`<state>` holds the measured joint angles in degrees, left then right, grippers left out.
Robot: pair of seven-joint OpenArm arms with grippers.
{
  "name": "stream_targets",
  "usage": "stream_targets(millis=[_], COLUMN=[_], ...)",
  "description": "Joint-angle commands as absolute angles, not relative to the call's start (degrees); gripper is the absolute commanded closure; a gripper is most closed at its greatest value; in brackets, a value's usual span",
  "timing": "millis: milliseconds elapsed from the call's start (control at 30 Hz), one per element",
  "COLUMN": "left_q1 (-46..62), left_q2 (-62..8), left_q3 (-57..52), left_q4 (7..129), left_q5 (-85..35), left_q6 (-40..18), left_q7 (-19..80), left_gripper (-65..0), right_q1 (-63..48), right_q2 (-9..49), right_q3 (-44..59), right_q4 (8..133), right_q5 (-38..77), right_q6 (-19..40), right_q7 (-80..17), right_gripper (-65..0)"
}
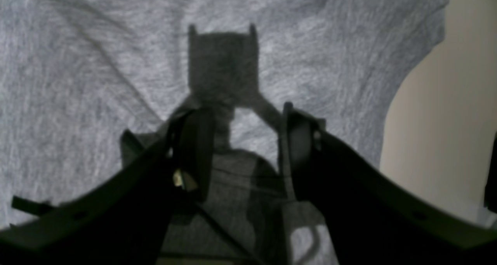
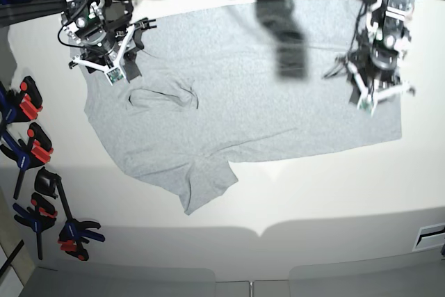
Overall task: Fold the T-shirt properly
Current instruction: 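Move both grippers to the hem corners and grasp them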
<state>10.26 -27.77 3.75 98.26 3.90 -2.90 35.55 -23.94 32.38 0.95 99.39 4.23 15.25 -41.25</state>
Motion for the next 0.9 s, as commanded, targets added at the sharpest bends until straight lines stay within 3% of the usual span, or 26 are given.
stream_targets(millis=[0, 233, 467, 700, 867], left_q1=[8.97, 1.61, -6.35, -16.29, -24.45], left_q2=[-28.64, -29.98, -34.85, -35.09, -35.20], left_q3=[3.36, 3.31, 1.43, 0.40, 0.40], left_q4=[99.20, 99.20, 96.14, 74.17, 53.06], left_q5=[4.51, 3.44, -11.38, -23.29, -24.58], left_q6=[-2.13, -2.11, -2.37, -8.86, -11.46], left_q7=[34.79, 35.90, 35.38, 28.16, 23.81], left_gripper=[-19.8, -25.7, -25.7, -25.7, -25.7], right_q1=[-23.90, -22.87, -22.87, -22.87, -22.90], right_q2=[33.17, 33.17, 33.17, 33.17, 33.15], right_q3=[1.15, 1.17, 1.17, 1.17, 1.17], right_q4=[99.55, 100.92, 107.92, 115.68, 118.45], right_q5=[3.20, 3.18, 3.22, 3.27, 3.27], right_q6=[14.94, 15.03, 14.98, 14.98, 14.98], right_q7=[-43.97, -44.86, -44.34, -44.45, -44.64], right_gripper=[-29.1, -29.1, -29.1, -29.1, -29.1])
